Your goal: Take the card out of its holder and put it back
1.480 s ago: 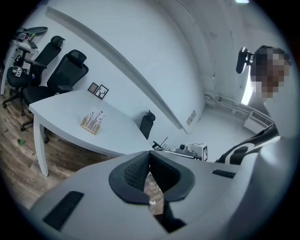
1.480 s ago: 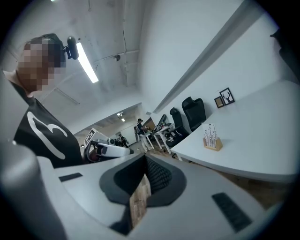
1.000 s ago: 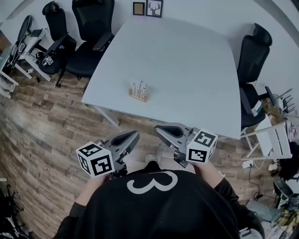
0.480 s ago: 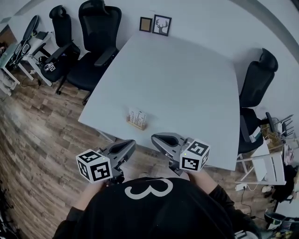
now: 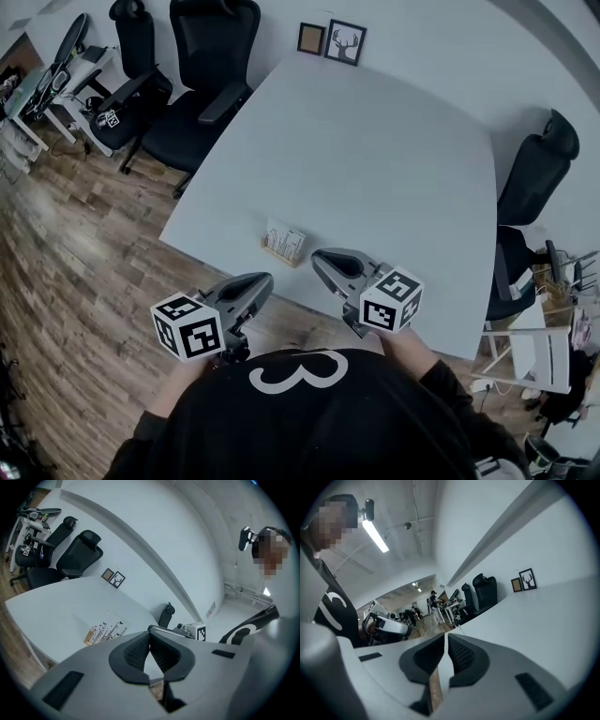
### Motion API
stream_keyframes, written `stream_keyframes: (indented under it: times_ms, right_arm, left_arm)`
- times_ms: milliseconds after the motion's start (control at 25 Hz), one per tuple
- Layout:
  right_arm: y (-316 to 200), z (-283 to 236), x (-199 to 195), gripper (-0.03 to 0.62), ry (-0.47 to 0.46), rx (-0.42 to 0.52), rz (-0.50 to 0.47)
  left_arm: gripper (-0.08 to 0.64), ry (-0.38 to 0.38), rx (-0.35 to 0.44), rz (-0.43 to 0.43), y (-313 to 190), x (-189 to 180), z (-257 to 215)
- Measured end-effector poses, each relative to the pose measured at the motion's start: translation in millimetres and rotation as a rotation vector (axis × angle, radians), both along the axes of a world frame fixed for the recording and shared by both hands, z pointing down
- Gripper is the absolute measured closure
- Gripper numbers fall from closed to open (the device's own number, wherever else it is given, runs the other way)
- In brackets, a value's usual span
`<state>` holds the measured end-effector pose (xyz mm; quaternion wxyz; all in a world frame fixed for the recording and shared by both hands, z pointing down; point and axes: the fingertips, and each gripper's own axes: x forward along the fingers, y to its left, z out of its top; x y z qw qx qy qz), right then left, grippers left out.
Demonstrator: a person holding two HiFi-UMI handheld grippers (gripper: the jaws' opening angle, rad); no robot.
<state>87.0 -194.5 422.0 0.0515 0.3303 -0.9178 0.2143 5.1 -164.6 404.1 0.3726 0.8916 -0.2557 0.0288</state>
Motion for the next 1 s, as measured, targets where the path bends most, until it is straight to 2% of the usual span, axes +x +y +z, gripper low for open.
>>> stream_keyframes:
  times_ms: [80, 160, 240, 400, 840, 1000]
  right_arm:
    - [-10.9, 6.3, 2.0, 0.551, 0.03, 0.014, 0.009]
    - [-21.4, 13.3, 1.7, 0.474, 0.055, 0.02, 0.018]
    - [-29.4, 22.1, -1.3, 0.456, 0.08, 0.026, 0.012]
    - [-37.5, 41.9, -11.6, 0.451, 0.123, 0.021, -0.02]
    - [-55.5, 69.7, -32.2, 0.456, 0.142, -0.014, -0.025]
    - [-59.5, 70.8, -33.6, 0.524, 0.157, 0.011, -0.002]
  left_arm:
    - [0.546, -0.006, -0.008, -0.009, -3.7, -1.9, 2.8]
    - [0.546, -0.011, -0.011, -0.02, -7.7, -4.9, 5.2]
    - [0.546, -0.013, -0.013, -0.033, -10.7, -8.4, 6.8]
    - [0.546, -0.02, -0.015, -0.06, -11.9, -17.2, 8.2]
    - [0.546, -0.036, -0.02, -0.12, -16.7, -39.7, 9.0]
    - [0.546, -0.038, -0.025, -0.128, -17.0, -42.7, 11.2]
